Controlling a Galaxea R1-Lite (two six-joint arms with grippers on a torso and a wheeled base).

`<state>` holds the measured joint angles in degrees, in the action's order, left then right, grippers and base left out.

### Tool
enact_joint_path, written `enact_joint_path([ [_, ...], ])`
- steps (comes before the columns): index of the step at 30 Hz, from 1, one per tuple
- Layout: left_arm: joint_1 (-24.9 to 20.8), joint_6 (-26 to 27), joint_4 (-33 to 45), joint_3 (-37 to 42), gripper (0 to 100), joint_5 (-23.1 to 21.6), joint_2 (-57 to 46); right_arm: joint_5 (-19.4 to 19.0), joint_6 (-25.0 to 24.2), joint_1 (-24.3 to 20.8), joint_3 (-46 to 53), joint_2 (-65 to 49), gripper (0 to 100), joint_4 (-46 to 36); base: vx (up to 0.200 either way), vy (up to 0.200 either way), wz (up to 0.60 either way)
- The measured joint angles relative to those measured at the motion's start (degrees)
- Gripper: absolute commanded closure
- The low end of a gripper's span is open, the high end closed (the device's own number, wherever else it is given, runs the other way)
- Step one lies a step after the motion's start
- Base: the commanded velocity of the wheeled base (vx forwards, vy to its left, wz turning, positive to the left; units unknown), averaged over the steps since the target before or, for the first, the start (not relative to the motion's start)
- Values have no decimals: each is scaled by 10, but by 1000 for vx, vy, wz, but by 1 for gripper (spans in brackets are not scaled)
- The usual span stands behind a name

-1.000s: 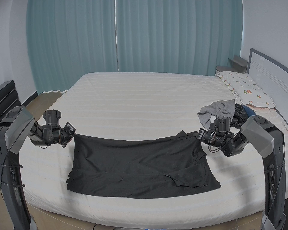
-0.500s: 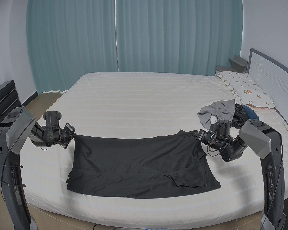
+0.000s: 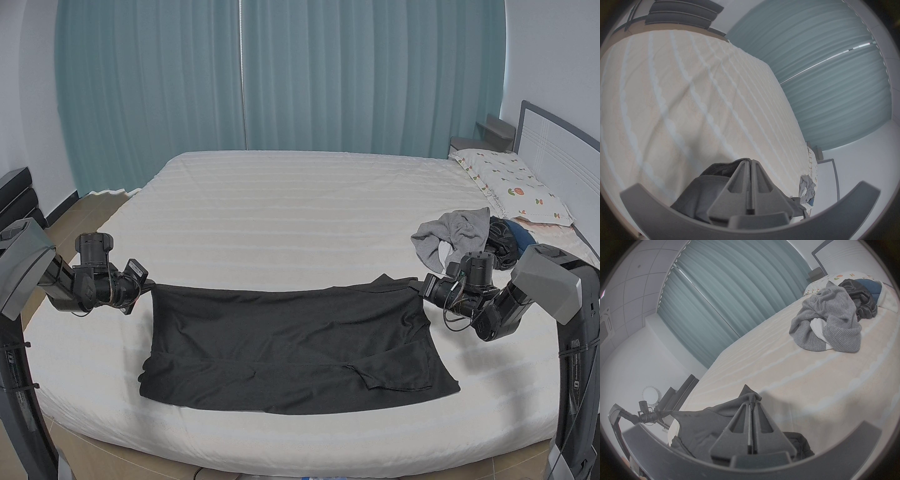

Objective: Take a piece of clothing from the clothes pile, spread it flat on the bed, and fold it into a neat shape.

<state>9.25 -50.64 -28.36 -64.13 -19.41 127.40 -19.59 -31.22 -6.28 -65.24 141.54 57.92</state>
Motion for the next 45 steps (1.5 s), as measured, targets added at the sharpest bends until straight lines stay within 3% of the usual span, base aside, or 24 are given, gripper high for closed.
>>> enact_joint_path([
  [7, 26, 14, -59, 66, 100, -22, -24, -13, 0, 3, 39, -14, 100, 29, 0, 0, 0],
  [14, 44, 22, -67, 96, 100, -27, -33, -15, 4, 5, 67, -19, 100, 54, 0, 0, 0],
  [26, 45, 136, -65, 173, 100, -32, -34, -54, 40, 20, 141, -33, 100, 57, 0, 0, 0],
  [37, 44, 271, -63, 247, 100, -31, -37, -67, 142, 26, 211, -43, 100, 57, 0, 0, 0],
  [42, 44, 293, -62, 271, 100, -29, -38, -67, 164, 28, 229, -43, 100, 52, 0, 0, 0],
  [43, 44, 293, -62, 272, 0, -28, -38, -67, 166, 28, 231, -43, 0, 51, 0, 0, 0],
  [45, 44, 293, -60, 275, 0, -27, -39, -67, 169, 28, 235, -43, 0, 51, 0, 0, 0],
])
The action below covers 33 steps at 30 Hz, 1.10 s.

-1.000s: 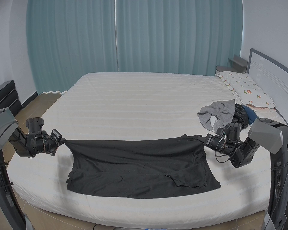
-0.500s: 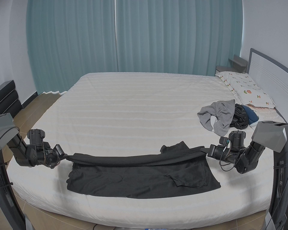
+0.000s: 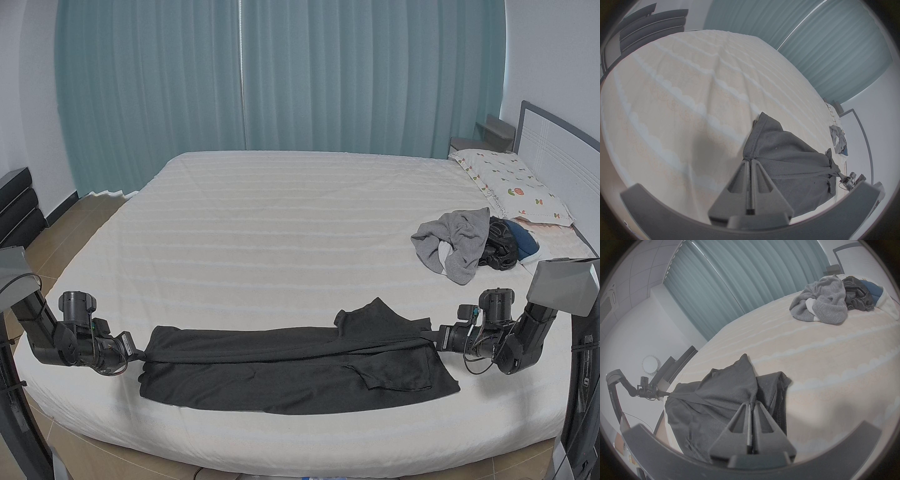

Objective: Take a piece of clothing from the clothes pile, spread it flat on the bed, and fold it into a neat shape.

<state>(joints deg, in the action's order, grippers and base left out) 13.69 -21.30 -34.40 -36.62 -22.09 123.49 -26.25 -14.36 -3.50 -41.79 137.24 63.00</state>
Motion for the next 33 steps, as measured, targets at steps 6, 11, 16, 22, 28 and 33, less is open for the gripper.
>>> enact_joint_path([
  [6, -1, -1, 0, 8, 0, 0, -8, -2, -18, 1, 0, -5, 0, 0, 0, 0, 0],
  [11, 0, -6, 1, 11, 0, -2, -23, -7, -87, 2, -12, -22, 0, -1, 0, 0, 0],
  [16, 0, -40, 2, -1, 0, -3, -35, -5, -112, 6, -36, -37, 0, -59, 0, 0, 0],
  [22, -7, -131, 16, -59, 0, -2, -36, 9, -143, 8, -69, -41, 0, -127, 0, 0, 0],
  [28, -23, -177, 56, -136, 0, 2, -7, 31, -197, 5, -109, -37, 0, -198, 0, 0, 0],
  [33, -45, -189, 68, -176, 0, 10, 28, 39, -207, 3, -130, -33, 0, -239, 0, 0, 0],
])
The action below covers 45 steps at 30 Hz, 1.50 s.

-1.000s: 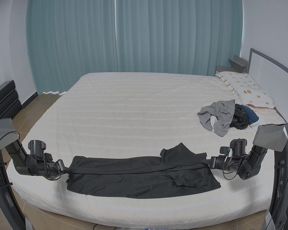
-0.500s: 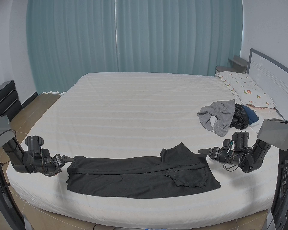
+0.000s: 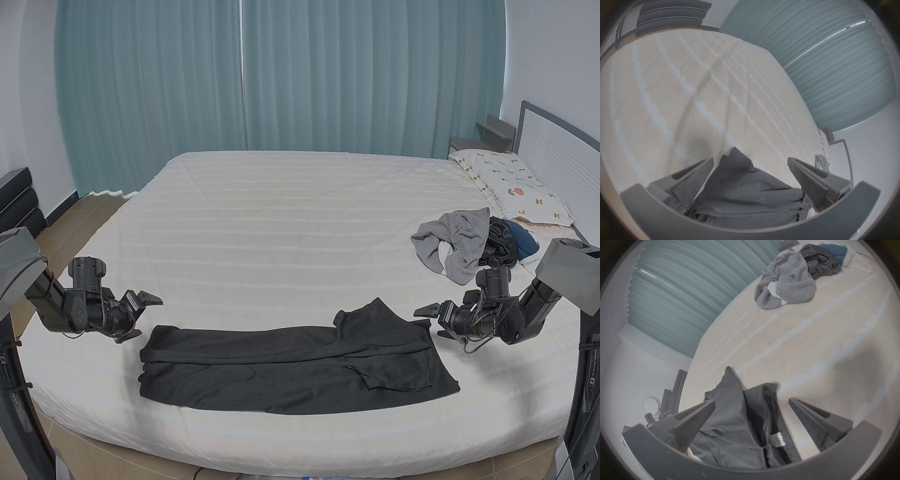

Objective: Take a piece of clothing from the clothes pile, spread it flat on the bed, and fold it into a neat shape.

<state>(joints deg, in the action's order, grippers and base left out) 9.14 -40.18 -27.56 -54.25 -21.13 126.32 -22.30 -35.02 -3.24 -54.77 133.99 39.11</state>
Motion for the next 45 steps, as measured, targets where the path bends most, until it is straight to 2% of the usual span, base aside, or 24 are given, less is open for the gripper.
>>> enact_joint_path([
  [3, -14, 0, 0, -13, 0, 25, 18, 2, -1, -1, -5, 3, 0, -5, 0, 0, 0],
  [4, -18, 0, 0, -16, 100, 33, 23, 2, -1, -2, -5, 4, 0, -6, 0, 0, 0],
  [10, -37, 3, -5, -32, 100, 71, 50, 7, -1, -9, -5, 5, 0, -7, 0, 0, 0],
  [15, -39, 0, -3, -37, 100, 79, 59, 22, -1, -18, -3, 7, 0, -7, 0, 0, 0],
  [16, -38, -1, -2, -37, 100, 79, 60, 25, -1, -19, -4, 8, 100, -7, 0, 0, 0],
  [21, -28, -23, -1, -34, 100, 88, 61, 35, -12, -20, -14, 16, 100, -6, 0, 0, 0],
  [25, -25, -27, -2, -34, 100, 92, 61, 51, -20, -20, -26, 25, 100, -6, 0, 0, 0],
  [33, -17, -29, -2, -31, 100, 92, 61, 54, -31, -14, -36, 33, 100, 0, 0, 0, 0],
  [37, -13, -41, -2, -30, 100, 91, 60, 74, -34, -11, -38, 34, 100, 19, 0, 0, 0],
  [42, -11, -47, -3, -30, 100, 90, 57, 79, -36, -4, -40, 37, 100, 30, 0, 0, 0],
  [43, -11, -47, -4, -30, 100, 89, 57, 79, -36, -3, -41, 37, 0, 31, 0, 0, 0],
  [45, -11, -47, -4, -31, 100, 89, 57, 79, -41, -2, -42, 37, 0, 32, 0, 0, 0],
])
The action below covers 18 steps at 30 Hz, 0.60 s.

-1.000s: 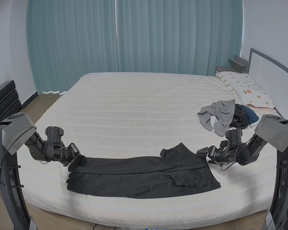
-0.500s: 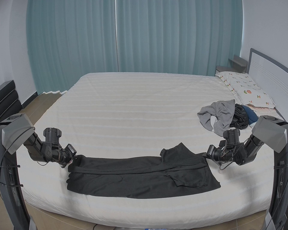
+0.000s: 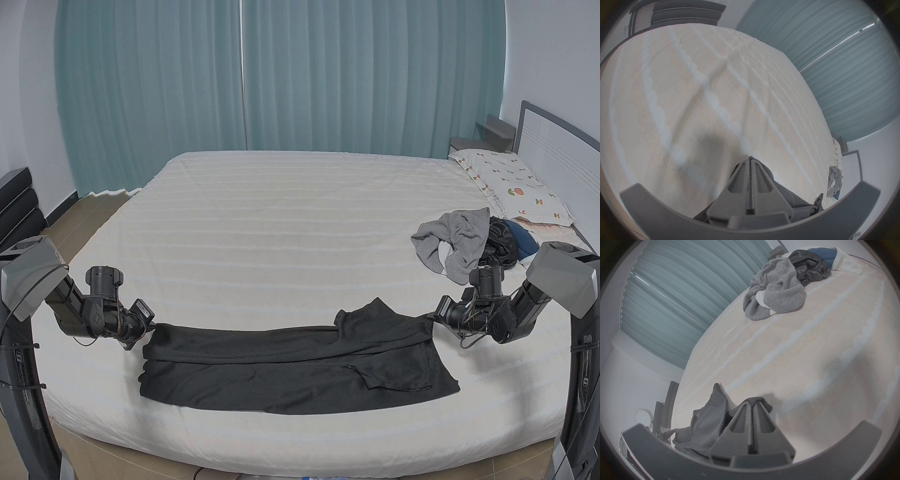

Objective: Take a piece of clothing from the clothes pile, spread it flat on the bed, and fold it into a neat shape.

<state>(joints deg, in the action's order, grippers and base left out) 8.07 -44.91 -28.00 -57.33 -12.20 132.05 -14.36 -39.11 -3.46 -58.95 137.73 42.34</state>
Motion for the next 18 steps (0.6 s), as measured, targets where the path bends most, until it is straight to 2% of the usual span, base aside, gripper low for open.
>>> enact_joint_path([
  [11, 5, -1, -1, -4, 100, -1, 2, -3, -28, 5, -2, -2, 0, 8, 0, 0, 0],
  [18, 11, -27, -2, -7, 100, -7, 1, -34, -22, 2, 5, -37, 0, 43, 0, 0, 0],
])
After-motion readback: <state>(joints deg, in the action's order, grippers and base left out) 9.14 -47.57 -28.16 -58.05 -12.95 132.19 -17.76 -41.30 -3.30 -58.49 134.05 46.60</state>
